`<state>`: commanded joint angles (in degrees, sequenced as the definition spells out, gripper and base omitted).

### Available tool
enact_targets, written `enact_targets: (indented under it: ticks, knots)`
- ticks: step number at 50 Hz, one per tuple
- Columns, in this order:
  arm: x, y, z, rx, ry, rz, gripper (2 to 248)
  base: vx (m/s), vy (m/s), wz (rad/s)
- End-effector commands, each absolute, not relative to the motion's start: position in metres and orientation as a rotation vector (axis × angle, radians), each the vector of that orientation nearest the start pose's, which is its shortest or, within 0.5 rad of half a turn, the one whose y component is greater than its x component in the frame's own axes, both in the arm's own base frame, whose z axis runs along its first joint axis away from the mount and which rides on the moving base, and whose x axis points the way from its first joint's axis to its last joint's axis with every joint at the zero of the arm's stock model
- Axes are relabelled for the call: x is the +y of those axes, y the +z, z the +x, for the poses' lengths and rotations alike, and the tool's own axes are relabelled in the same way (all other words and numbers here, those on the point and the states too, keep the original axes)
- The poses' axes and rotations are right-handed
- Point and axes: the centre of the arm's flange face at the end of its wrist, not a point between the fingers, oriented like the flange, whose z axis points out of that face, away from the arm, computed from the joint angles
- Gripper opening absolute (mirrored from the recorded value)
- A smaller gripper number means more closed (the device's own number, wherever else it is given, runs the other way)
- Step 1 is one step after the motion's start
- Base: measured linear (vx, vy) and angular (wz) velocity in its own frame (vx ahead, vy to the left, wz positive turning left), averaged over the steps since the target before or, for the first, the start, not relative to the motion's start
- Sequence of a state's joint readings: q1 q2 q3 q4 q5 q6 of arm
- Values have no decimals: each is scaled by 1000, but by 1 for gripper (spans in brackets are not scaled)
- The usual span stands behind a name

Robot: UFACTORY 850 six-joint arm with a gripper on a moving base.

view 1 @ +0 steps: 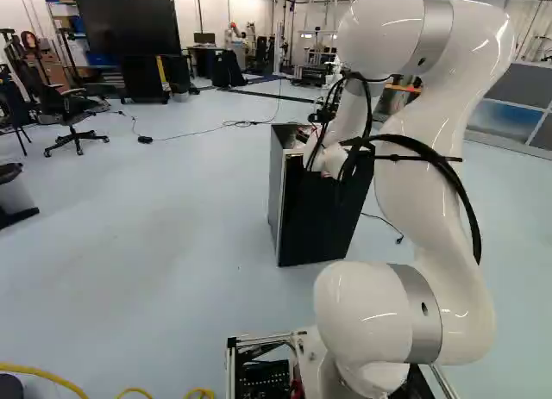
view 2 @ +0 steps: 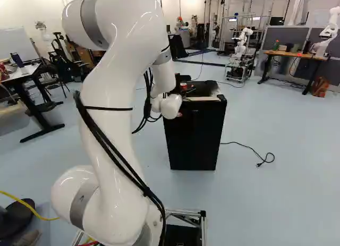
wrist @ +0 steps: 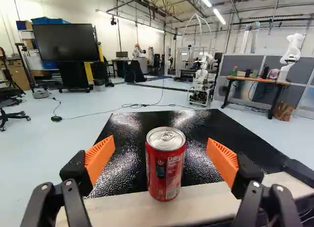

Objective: Grab a drink from the fridge

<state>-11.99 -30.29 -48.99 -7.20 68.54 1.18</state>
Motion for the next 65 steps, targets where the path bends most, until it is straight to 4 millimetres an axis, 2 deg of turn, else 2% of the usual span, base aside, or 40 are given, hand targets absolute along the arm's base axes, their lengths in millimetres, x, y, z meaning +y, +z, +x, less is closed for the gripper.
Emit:
enact_targets:
  ticks: [15,16,20,21,26,27,31,32,36,37,65]
  knots:
    - [-108,338,558,86,-2198,-2350,247,0,0,0]
    - [-108,338,558,86,-2198,-2350,226,0,0,0]
    - [-108,338,558,86,-2198,-2350,226,0,0,0]
    - [-108,338,558,86,-2198,-2350,188,0,0,0]
    - [-108,338,558,86,-2198,-2350,188,0,0,0]
    - [-108,338,558,86,-2198,-2350,150,0,0,0]
    - [-108,338,558,86,-2198,-2350,150,0,0,0]
    - [-108,338,558,86,-2198,-2350,111,0,0,0]
    - [-108,340,558,86,-2202,-2347,111,0,0,0]
    - [-108,341,558,86,-2204,-2346,98,0,0,0]
    - [-108,371,559,77,-2269,-2293,98,0,0,0]
